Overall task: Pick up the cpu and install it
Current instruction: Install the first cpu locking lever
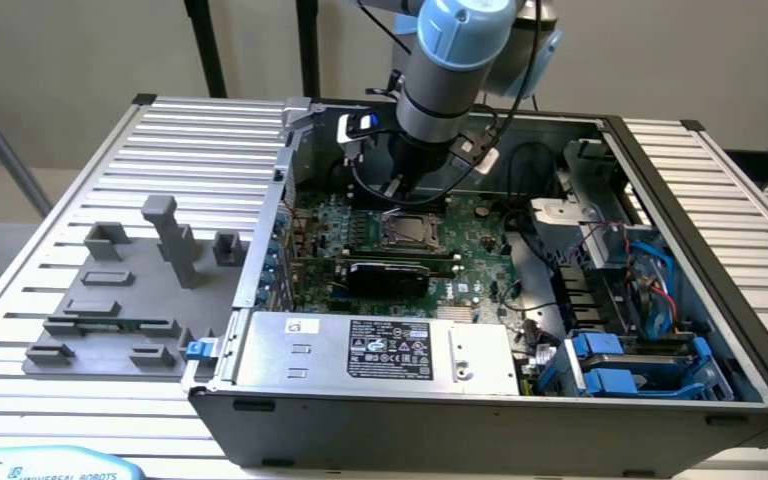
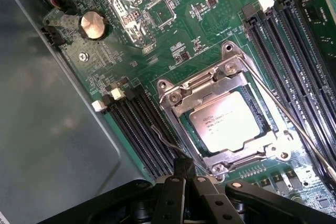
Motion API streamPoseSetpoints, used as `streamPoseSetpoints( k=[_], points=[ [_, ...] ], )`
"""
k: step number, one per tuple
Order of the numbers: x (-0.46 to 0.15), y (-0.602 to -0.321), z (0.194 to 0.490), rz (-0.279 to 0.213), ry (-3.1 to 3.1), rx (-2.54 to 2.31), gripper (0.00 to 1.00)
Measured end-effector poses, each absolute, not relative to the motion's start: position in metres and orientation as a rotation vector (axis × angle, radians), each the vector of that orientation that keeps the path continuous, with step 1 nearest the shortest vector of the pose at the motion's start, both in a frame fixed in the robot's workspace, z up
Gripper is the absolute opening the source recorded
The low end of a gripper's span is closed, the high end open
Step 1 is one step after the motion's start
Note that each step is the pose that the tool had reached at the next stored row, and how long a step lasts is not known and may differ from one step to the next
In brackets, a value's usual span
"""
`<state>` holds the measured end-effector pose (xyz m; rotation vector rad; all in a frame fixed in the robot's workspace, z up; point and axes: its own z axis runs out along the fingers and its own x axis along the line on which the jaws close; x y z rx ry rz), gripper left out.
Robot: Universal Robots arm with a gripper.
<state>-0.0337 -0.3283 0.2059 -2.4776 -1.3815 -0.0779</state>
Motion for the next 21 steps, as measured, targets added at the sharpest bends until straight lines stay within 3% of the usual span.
streamPoseSetpoints(
  k=[21],
  points=[
    [-0.025, -0.328, 0.204, -0.066, -1.380, -2.474, 0.11]
  ],
)
